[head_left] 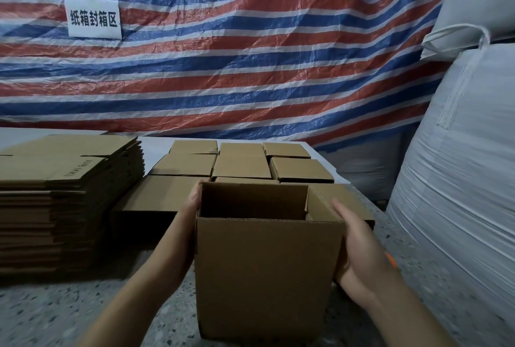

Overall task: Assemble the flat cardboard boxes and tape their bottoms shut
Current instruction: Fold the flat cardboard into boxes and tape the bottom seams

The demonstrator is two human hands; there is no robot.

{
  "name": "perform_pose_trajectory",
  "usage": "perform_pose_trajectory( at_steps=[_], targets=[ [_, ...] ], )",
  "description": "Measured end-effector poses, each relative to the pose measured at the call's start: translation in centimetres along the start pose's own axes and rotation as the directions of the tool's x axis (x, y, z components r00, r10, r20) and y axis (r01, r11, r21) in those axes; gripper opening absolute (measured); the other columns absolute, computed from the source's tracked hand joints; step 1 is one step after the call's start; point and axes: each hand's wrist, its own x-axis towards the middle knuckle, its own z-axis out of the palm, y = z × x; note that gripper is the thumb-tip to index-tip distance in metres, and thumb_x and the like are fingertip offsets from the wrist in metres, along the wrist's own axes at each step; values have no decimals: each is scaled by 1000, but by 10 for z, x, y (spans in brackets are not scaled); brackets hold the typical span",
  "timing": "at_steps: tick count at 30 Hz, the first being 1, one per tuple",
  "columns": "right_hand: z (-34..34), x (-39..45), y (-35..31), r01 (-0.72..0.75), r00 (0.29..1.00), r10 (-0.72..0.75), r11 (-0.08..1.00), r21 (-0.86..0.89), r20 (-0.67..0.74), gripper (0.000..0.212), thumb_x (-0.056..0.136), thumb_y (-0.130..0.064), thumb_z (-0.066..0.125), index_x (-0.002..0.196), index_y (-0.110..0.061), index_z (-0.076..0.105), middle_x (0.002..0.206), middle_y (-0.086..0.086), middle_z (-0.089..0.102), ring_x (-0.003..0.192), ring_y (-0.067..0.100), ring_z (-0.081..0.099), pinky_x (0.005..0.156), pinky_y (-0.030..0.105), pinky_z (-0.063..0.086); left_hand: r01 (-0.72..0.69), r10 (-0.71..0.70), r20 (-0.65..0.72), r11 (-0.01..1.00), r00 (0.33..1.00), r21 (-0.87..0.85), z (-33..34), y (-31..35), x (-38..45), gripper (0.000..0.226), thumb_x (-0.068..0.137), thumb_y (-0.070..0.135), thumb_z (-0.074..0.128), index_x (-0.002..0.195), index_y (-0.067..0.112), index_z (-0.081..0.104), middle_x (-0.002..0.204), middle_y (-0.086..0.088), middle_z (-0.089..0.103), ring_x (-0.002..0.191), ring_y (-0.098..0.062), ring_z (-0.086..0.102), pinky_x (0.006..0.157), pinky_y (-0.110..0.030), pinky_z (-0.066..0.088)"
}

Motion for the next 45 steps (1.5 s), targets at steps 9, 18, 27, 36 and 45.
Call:
perform_pose_trajectory(
  at_steps=[9,18,27,36,45],
  targets=[
    [10,5,22,-71,997,72,993,89,-8,66,94,-60,38,52,-20,70,46,3,59,38,15,59,39,23,49,117,-130,-119,987,984,-108,-3,-7,-9,65,100,43,41,50,18,75,55,-4,68,45,-13,65,40,-18,48],
    [12,8,36,-7,996,19,990,144,-82,67,94,-61,35,45,-35,72,51,3,65,46,16,66,44,26,53,127,-163,-236,979,958,-161,7,-7,-10,71,101,33,41,35,21,65,42,-1,59,33,-10,56,33,-17,43],
    [11,6,34,-13,997,25,988,156,-75,67,98,-58,34,48,-36,74,53,4,67,49,17,68,45,26,54,127,-157,-149,973,976,-195,1,-6,-18,63,98,36,44,44,20,71,50,-3,64,40,-13,61,36,-20,46],
    [11,8,33,-48,999,51,981,190,-10,59,88,-59,41,51,-30,76,54,7,68,47,19,68,43,27,53,196,-203,-129,979,971,-63,-2,-6,1,32,104,22,42,119,22,71,81,-12,66,58,-18,65,40,-20,48],
    [10,6,36,-25,999,17,986,163,50,54,72,-63,50,58,-20,79,58,8,69,53,20,70,47,28,55,-6,-14,-120,988,993,-157,-12,-12,-7,32,79,5,65,103,27,62,101,1,68,64,-22,64,41,-28,50]
  ],
)
